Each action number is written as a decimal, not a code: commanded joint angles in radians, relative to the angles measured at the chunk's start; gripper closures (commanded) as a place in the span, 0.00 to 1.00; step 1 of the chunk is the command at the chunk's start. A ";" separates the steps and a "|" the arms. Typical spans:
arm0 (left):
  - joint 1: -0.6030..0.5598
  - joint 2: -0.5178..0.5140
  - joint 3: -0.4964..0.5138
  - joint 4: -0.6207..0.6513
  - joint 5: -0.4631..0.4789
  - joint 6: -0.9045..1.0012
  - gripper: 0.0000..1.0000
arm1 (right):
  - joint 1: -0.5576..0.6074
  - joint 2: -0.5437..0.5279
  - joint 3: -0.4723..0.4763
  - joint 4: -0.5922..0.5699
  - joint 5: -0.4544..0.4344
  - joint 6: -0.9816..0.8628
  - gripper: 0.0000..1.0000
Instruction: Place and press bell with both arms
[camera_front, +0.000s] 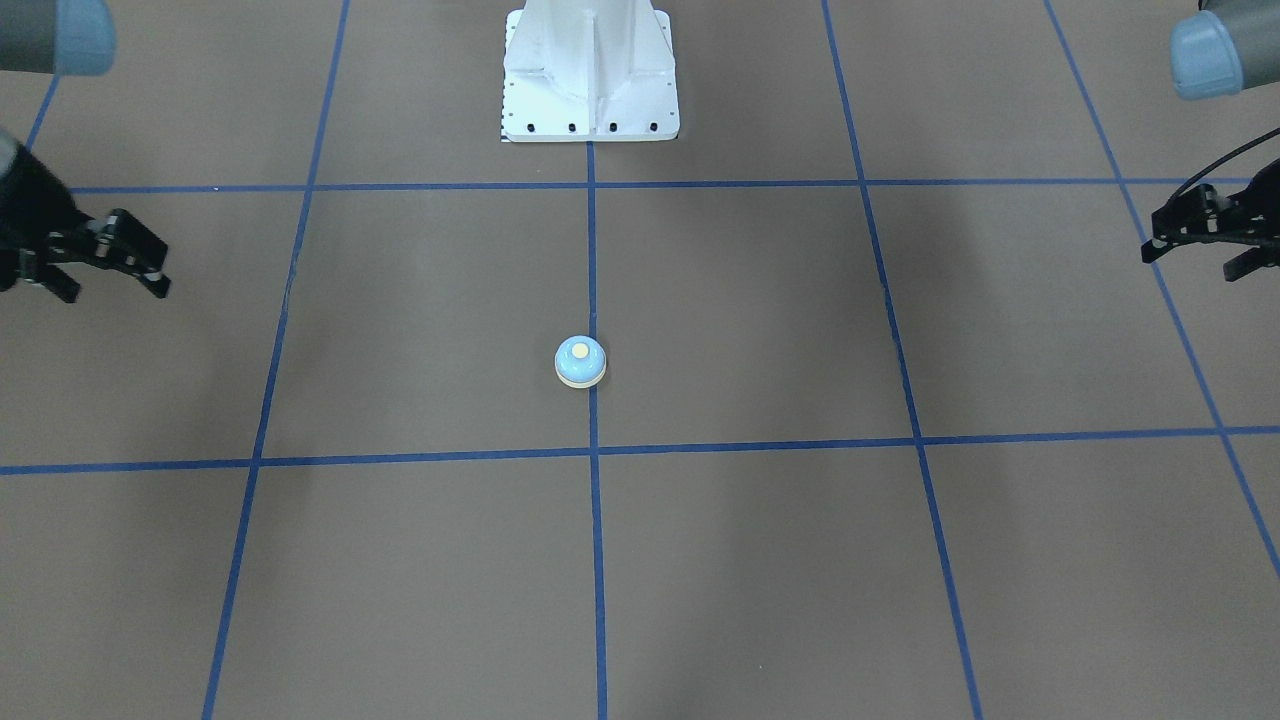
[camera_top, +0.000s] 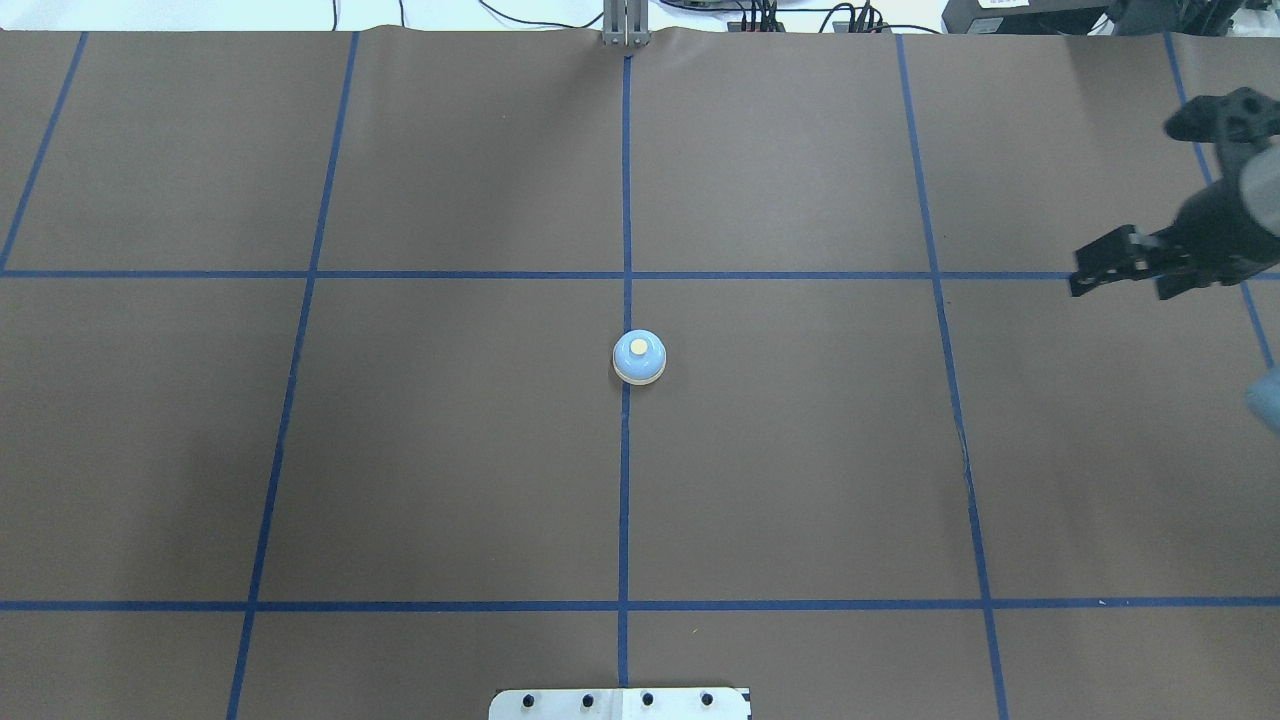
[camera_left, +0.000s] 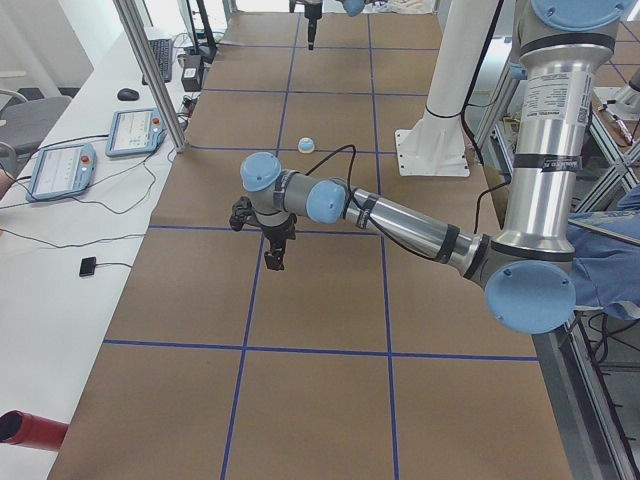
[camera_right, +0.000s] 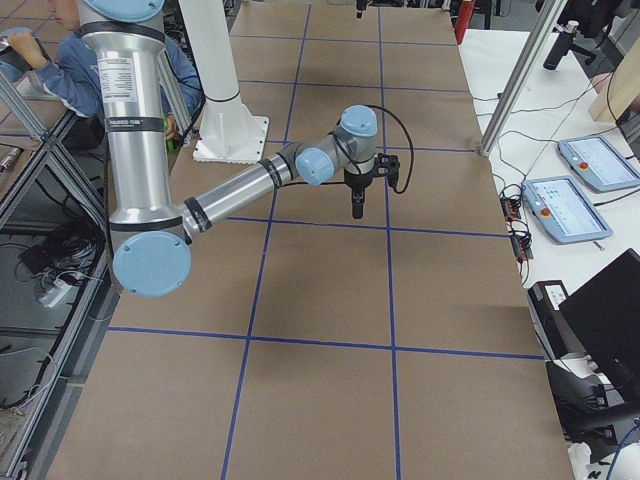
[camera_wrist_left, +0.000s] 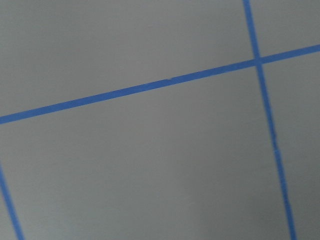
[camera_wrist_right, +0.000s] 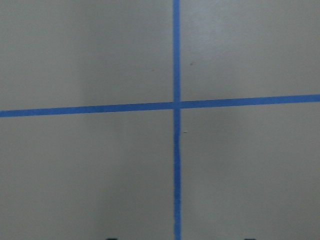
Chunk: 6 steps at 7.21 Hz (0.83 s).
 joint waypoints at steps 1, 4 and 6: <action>-0.086 0.044 0.023 -0.001 0.001 0.150 0.01 | 0.256 -0.171 -0.036 -0.013 0.081 -0.425 0.00; -0.140 0.068 0.046 0.011 0.059 0.166 0.01 | 0.401 -0.210 -0.152 -0.023 0.109 -0.717 0.00; -0.203 0.070 0.142 -0.002 0.047 0.177 0.01 | 0.399 -0.201 -0.159 -0.033 0.118 -0.708 0.00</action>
